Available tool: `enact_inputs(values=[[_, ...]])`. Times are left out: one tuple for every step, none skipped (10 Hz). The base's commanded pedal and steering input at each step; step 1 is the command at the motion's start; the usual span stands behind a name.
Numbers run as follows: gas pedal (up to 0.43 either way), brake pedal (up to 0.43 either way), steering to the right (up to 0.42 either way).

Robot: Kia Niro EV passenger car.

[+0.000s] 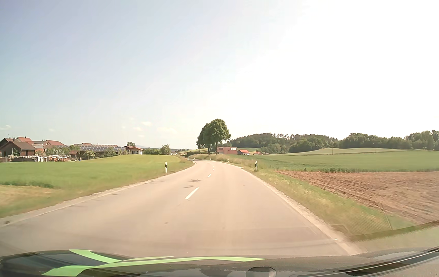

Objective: Follow the waypoints while adhering to traffic rules and regulations

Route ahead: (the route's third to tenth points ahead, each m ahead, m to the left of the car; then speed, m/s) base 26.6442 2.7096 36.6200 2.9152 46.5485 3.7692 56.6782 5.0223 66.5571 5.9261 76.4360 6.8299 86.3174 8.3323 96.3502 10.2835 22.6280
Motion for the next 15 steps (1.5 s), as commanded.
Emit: enact_inputs(values=[[0.118,0.000,-0.011],[0.118,0.000,-0.011],[0.130,0.000,-0.011],[0.130,0.000,-0.011],[0.138,0.000,-0.011],[0.138,0.000,-0.011],[0.138,0.000,-0.011],[0.138,0.000,-0.011],[0.138,0.000,-0.011],[0.138,0.000,-0.011],[0.138,0.000,-0.011],[0.138,0.000,-0.011],[0.138,0.000,-0.011],[0.138,0.000,-0.011],[0.138,0.000,-0.011]])
